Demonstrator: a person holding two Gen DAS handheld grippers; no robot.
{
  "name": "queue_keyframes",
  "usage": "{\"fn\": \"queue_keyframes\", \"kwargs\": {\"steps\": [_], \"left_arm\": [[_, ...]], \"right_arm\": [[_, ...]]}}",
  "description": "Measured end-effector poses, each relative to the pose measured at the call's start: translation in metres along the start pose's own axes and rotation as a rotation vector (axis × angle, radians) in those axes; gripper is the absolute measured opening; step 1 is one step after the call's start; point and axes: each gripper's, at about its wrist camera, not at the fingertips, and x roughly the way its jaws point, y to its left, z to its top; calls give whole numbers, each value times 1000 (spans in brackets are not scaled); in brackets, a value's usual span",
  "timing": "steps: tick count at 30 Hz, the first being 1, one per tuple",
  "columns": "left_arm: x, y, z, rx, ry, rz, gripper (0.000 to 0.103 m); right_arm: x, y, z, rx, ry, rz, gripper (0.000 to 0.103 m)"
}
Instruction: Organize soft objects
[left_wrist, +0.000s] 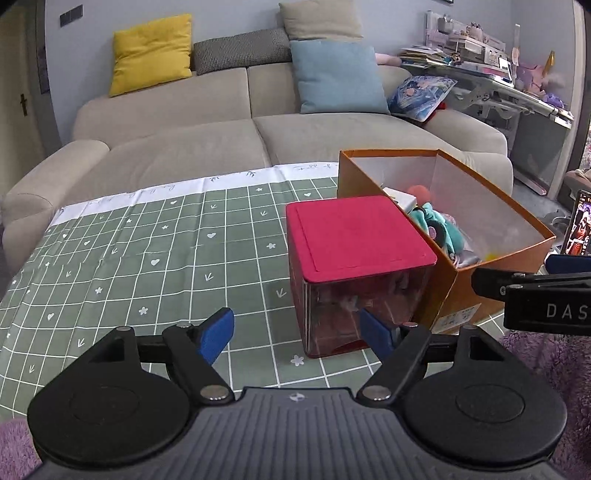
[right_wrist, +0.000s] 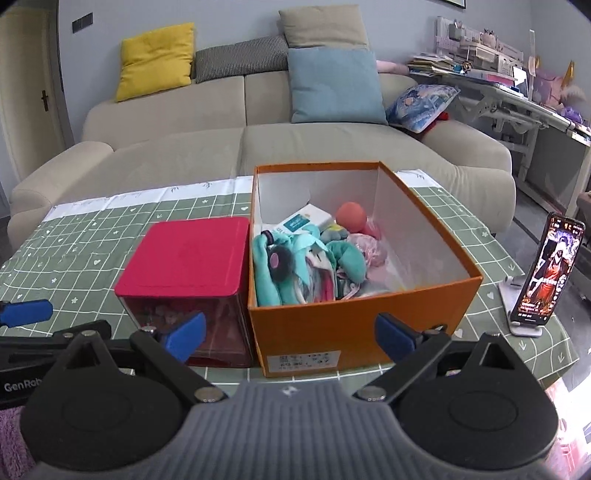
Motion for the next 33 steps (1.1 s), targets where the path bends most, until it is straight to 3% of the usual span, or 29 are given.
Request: {"fn": "queue_keyframes", "kwargs": {"steps": [33], "left_arm": [[-5,9,2,-6,12,25,94]], "right_arm": [[2,6,0,-29,12,-4,97]]}}
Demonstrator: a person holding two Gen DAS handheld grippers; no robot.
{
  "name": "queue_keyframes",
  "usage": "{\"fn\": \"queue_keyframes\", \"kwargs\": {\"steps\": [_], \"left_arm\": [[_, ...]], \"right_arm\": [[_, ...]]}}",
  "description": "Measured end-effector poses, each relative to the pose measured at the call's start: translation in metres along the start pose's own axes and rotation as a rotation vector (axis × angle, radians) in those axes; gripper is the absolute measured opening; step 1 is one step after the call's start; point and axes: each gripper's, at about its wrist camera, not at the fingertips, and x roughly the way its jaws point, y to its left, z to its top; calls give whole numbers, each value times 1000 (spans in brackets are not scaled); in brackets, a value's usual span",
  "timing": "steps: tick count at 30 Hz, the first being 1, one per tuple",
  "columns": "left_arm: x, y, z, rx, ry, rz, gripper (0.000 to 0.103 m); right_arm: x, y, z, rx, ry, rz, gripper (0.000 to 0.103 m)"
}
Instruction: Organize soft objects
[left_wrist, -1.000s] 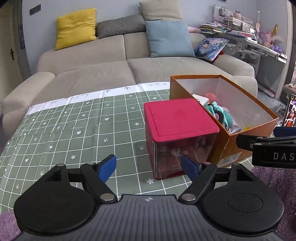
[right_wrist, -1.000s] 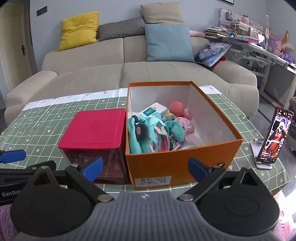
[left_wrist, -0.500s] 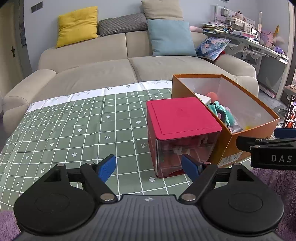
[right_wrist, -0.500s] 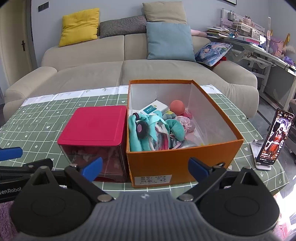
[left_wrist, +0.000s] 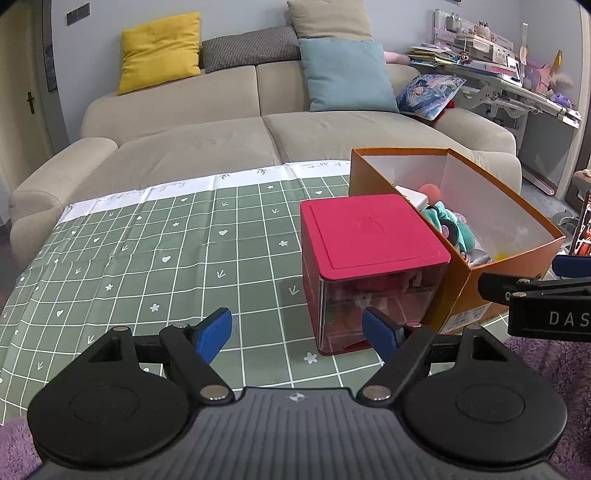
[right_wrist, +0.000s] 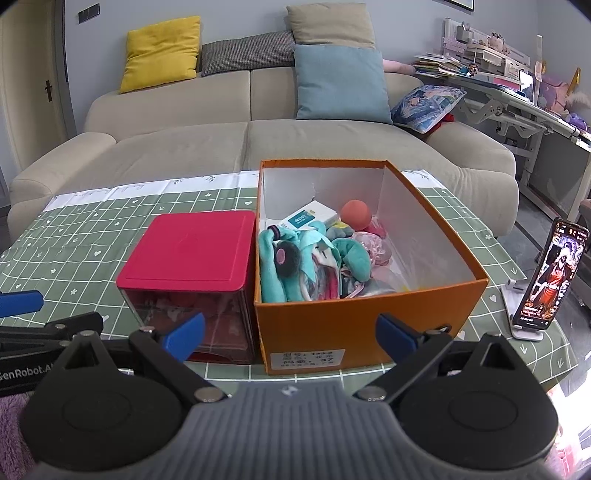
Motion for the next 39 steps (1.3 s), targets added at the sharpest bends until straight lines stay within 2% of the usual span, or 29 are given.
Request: {"fn": "queue_keyframes", "kwargs": {"steps": [39], "left_arm": [[-1,2,0,12,-1,7,93]], "right_arm": [[1,0,0,-3,0,3,97]]}}
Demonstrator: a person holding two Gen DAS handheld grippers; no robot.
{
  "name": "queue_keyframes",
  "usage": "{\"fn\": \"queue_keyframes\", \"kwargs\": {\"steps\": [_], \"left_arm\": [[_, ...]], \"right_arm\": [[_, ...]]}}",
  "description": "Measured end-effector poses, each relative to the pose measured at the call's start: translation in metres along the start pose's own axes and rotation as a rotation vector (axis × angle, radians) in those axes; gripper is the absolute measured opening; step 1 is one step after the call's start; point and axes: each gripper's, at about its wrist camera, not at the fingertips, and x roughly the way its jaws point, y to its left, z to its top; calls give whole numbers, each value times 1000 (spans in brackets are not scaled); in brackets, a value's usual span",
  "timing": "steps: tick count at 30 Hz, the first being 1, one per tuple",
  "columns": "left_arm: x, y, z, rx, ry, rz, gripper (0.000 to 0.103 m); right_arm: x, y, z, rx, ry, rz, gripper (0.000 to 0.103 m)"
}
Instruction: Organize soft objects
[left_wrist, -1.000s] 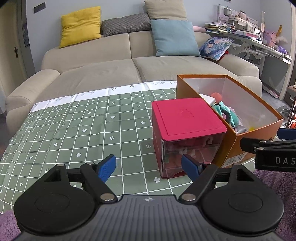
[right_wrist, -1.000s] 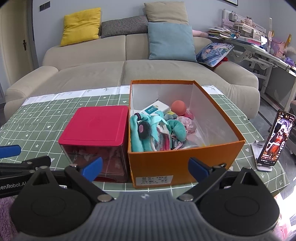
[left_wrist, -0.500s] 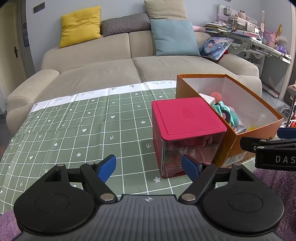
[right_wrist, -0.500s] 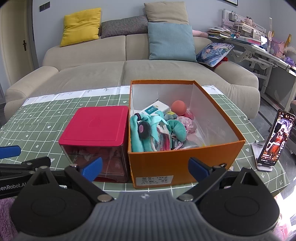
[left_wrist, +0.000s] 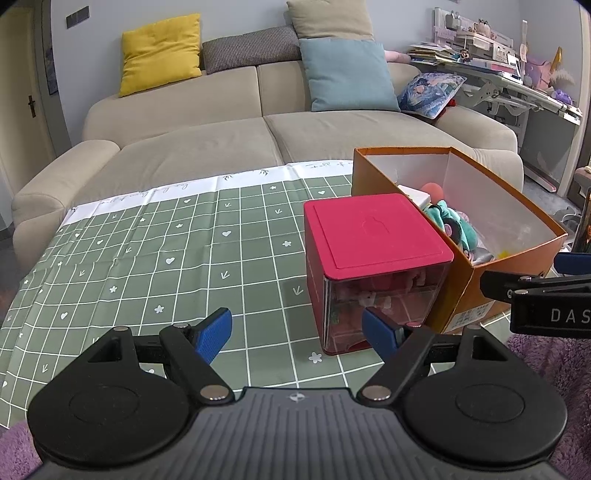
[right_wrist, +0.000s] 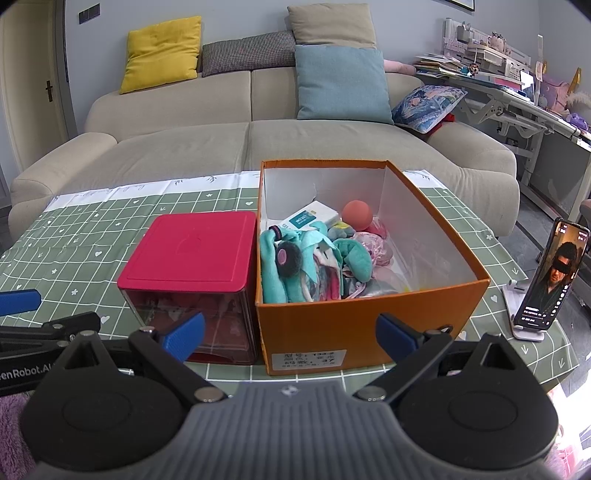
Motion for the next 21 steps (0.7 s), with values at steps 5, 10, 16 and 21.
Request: {"fn": "queue_keyframes", "kwargs": {"steps": [5,10,16,21], "left_arm": [[1,1,0,2,2,-4,93],[1,1,0,2,3,-4,93],[1,1,0,1,3,-5,93],[0,2,0,-10,-1,-13,93]], "right_arm": [[1,0,0,0,0,1,97],[1,0,0,0,1,1,97],[1,0,0,0,1,1,97],[0,0,0,0,1,0,97]]}}
